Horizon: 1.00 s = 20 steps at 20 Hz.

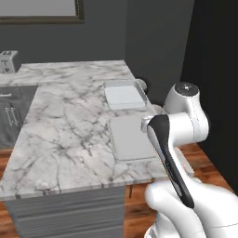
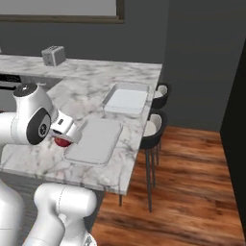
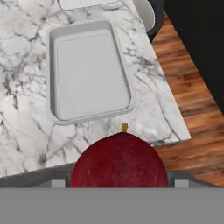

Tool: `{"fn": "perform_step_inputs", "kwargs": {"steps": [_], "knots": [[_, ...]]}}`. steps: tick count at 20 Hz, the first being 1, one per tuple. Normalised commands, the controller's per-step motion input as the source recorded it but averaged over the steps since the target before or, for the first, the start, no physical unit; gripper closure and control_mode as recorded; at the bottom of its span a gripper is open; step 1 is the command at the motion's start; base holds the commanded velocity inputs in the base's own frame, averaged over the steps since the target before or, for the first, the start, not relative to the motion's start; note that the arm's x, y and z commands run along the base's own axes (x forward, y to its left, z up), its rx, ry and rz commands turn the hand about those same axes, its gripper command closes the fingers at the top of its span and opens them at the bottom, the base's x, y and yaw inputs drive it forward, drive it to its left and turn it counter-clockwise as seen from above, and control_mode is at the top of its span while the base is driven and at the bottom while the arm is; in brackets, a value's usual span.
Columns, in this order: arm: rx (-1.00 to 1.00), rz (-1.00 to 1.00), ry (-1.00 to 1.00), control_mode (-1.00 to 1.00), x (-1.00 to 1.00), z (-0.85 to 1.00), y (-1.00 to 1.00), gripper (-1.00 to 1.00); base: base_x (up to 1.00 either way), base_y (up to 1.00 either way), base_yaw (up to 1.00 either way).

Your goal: Place the cold items (pear and peach) from the fridge in one tupperware on the dining counter. Place the warm items (hot dog and kebab skewer) in the stove area in another tupperware.

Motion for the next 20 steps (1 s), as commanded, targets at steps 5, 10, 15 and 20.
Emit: {"fn": "perform_step_inputs", "kwargs": {"steps": [5, 10, 15, 20], "knots": [[0.0, 0.0, 0.0, 1.0, 0.0, 0.0, 0.0, 1.0, 0.48, 0.16, -0.03], [0.0, 0.01, 0.01, -1.0, 0.67, 0.0, 0.0, 1.0, 0.0, 0.0, 0.0], [0.01, 0.1, 0.19, -1.0, 1.0, -0.2, 0.0, 1.0, 0.0, 0.0, 0.0], [0.0, 0.09, 0.35, -1.0, 1.0, -0.52, 0.0, 1.0, 0.0, 0.0, 0.0]]}}
